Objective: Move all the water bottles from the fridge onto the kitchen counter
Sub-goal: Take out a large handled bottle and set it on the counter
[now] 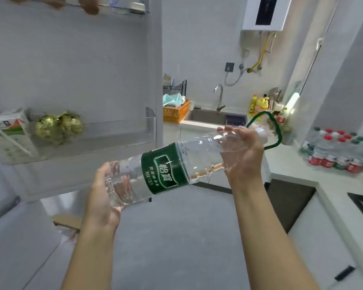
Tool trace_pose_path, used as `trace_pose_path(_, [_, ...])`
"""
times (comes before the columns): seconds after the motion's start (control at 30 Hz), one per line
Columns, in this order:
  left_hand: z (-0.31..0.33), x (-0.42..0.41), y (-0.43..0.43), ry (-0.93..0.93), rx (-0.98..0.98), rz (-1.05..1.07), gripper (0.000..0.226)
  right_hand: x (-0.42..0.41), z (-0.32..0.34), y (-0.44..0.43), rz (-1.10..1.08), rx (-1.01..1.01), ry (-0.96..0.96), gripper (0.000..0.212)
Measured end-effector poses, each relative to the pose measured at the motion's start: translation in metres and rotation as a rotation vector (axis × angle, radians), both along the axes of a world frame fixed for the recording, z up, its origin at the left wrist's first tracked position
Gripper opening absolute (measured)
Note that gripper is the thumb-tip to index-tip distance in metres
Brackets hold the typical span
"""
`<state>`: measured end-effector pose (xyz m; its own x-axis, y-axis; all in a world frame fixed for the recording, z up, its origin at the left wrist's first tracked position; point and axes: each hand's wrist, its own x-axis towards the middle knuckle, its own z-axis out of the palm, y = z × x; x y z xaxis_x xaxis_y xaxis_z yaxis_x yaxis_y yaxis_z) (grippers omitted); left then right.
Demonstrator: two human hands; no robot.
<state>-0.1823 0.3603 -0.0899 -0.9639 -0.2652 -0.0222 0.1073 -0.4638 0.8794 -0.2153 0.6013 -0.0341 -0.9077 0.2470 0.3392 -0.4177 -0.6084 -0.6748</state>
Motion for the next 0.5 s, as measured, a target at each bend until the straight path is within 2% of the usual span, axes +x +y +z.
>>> trace_pose_path(0.17, [-0.010, -0.005, 0.064, -0.060, -0.002, -0.043, 0.026, 0.005, -0.011, 0.068, -0.070, -0.016, -0.079, 0.019])
trace_pose_path(0.33, [-0.017, -0.022, 0.114, -0.100, -0.007, -0.098, 0.022, 0.008, -0.017, 0.120, -0.160, -0.036, -0.132, 0.024])
trace_pose_path(0.4, [-0.020, -0.031, 0.132, -0.106, -0.012, -0.128, 0.021, 0.008, -0.019, 0.138, -0.190, -0.051, -0.141, 0.014])
trace_pose_path(0.47, [-0.024, -0.042, 0.149, -0.121, -0.005, -0.161, 0.020, 0.004, -0.024, 0.156, -0.235, -0.064, -0.145, 0.040])
trace_pose_path(0.5, [-0.026, -0.049, 0.157, -0.128, -0.003, -0.182, 0.020, 0.002, -0.025, 0.164, -0.242, -0.085, -0.145, 0.045])
